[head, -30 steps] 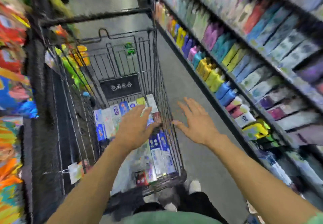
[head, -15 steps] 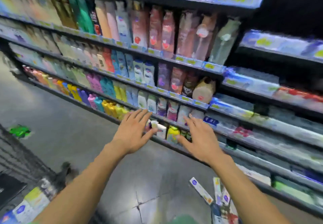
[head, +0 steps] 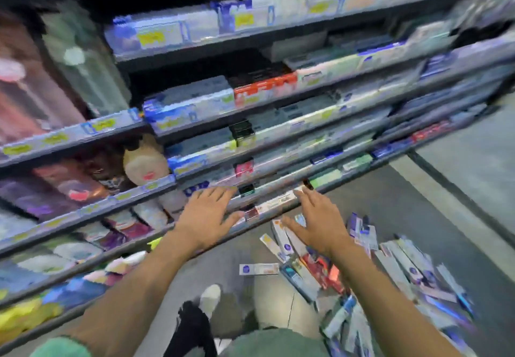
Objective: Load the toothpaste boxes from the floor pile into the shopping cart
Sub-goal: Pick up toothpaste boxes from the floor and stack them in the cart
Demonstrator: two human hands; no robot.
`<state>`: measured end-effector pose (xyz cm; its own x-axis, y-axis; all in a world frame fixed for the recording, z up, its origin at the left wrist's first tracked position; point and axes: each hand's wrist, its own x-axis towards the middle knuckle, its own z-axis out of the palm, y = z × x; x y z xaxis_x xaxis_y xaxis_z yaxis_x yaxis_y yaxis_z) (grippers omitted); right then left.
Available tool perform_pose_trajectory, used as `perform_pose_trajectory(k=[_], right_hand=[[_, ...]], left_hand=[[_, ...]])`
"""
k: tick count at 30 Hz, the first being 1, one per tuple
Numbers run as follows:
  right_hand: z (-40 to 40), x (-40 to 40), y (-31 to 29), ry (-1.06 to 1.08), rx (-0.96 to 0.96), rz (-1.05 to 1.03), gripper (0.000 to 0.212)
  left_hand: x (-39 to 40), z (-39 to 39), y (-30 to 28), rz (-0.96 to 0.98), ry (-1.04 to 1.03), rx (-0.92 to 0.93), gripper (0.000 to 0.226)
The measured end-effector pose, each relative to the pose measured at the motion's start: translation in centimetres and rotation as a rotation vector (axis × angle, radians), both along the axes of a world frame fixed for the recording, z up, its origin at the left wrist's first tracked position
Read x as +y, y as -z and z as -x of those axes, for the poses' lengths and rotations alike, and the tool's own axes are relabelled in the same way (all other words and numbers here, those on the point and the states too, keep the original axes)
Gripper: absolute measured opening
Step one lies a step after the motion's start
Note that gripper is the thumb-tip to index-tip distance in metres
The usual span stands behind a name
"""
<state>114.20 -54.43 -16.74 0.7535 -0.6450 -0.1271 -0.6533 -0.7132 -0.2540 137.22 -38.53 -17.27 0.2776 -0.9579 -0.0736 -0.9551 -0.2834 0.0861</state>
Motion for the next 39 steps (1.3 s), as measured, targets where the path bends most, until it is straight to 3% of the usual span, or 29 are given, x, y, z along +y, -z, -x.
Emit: perform_pose_trajectory(k=[3,9,11,14,18,22,25,33,37,39], right_hand=[[1.0,0.7,1.3,0.234,0.009,-0.011,0.097],[0.7,5.4,4.8,0.588,0.022,-0.077,0.083],[1.2,6.7,6.4,0.672,0.053,-0.092,0.087],[2.0,8.5,8.2,0.762,0.101,-0.156,0.088],[3.4,8.6,13.4,0.854,0.130,-0.159,0.093],[4.1,8.3,24.3,0.873,0.158,-0.214,0.091],[4.3,8.1,36.0,0.846,0.168,-0.242,0.089],[5.8,5.9,67.1,0.859,0.146,-0.227,0.083],[7.4,2.9,77.9,0.764,0.189,-0.134,0.078],[8.0,1.3,80.2,0.711,0.228,-0.067,0.082]], left_hand=[[-3.9,-1.7,2.0,-0.030,0.225,0.013,0.075],[-7.8,-5.3,5.9,-0.195,0.506,0.031,0.095],[-8.8,-5.5,7.7,-0.220,0.566,0.032,0.106],[-9.8,-5.0,10.6,-0.332,0.617,-0.010,0.093],[-11.3,-2.3,15.2,-0.376,0.629,0.047,0.099],[-12.3,-0.3,25.8,-0.371,0.601,0.099,0.079],[-12.5,1.2,36.1,-0.358,0.531,0.218,0.079],[-13.4,3.5,66.5,-0.524,0.479,0.197,0.066],[-13.6,4.1,78.7,-0.492,0.391,0.195,0.073],[-13.3,4.3,81.9,-0.457,0.327,0.207,0.081]])
